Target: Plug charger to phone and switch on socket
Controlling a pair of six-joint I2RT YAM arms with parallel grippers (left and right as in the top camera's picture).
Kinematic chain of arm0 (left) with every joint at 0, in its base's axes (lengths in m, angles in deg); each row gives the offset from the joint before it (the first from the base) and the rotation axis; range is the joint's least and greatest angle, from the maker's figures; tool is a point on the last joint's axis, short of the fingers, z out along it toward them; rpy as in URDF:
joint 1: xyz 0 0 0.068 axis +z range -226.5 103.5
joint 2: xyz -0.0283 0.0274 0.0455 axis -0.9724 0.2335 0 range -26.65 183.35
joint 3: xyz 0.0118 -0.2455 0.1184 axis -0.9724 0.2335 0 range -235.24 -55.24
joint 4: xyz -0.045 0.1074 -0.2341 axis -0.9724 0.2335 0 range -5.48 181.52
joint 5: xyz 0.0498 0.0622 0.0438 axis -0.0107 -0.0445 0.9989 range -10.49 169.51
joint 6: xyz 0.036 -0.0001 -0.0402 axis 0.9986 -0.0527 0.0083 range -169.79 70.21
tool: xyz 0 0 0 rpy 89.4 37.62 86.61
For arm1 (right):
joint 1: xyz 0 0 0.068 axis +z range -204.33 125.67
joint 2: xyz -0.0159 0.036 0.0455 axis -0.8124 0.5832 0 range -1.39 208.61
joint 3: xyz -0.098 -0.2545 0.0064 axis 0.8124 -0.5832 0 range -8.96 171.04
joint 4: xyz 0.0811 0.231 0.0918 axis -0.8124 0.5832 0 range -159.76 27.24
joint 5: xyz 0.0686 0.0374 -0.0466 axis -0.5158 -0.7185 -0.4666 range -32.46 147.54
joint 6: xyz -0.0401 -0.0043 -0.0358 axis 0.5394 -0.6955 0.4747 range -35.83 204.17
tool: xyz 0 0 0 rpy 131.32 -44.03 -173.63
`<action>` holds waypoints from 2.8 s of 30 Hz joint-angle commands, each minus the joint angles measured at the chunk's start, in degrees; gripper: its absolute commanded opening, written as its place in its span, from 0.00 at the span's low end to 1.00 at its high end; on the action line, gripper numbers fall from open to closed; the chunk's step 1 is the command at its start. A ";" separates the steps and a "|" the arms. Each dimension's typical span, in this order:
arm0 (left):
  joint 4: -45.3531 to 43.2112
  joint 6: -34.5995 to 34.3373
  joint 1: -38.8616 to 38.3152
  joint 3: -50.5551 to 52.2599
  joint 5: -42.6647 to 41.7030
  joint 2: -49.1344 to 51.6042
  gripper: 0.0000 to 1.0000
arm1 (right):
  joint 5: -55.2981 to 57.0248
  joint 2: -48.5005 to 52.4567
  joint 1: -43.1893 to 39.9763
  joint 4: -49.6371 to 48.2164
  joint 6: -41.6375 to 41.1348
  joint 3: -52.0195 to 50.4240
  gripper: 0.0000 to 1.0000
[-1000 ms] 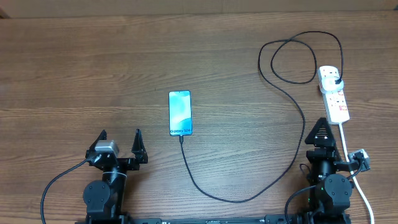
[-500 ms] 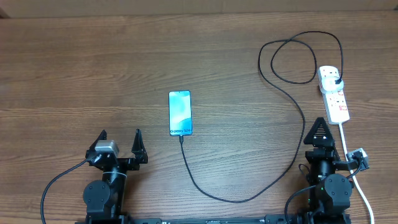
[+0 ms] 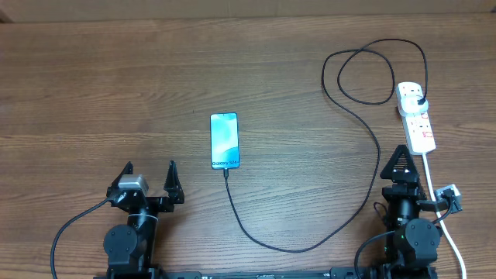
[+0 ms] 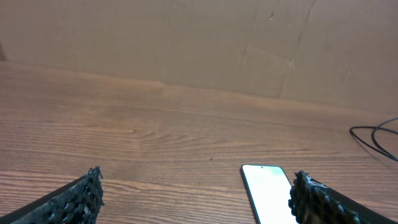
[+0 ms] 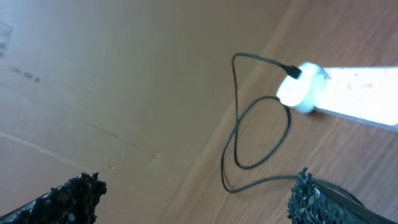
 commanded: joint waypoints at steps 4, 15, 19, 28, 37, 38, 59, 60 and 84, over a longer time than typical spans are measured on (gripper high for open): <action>-0.04 1.29 0.37 0.35 0.57 -0.66 0.99 | -4.22 -0.70 0.15 -7.58 14.47 -3.69 1.00; -0.02 1.29 0.37 0.35 0.57 -0.66 1.00 | -9.44 -0.70 0.15 -4.22 34.03 -3.72 1.00; -0.04 1.29 0.37 0.35 0.57 -0.66 1.00 | -11.02 -0.70 0.15 -4.07 39.76 -3.72 1.00; -0.04 1.29 0.37 0.35 0.59 -0.66 1.00 | -12.11 -0.70 0.15 -4.00 39.95 -3.72 1.00; -0.04 1.29 0.35 0.35 0.57 -0.66 1.00 | -12.11 -0.70 0.15 -4.02 39.95 -3.72 1.00; -0.02 1.29 0.37 0.35 0.59 -0.66 1.00 | -12.11 -0.70 0.15 -4.00 39.95 -3.72 1.00; -0.02 1.29 0.37 0.35 0.59 -0.66 0.99 | -12.11 -0.70 0.17 -4.00 39.95 -3.72 1.00; -0.02 1.29 0.37 0.35 0.59 -0.66 1.00 | -12.11 -0.70 0.17 -4.00 39.95 -3.72 1.00; -0.04 1.29 0.35 0.35 0.59 -0.66 1.00 | -12.11 -0.70 0.17 -4.00 39.95 -3.72 1.00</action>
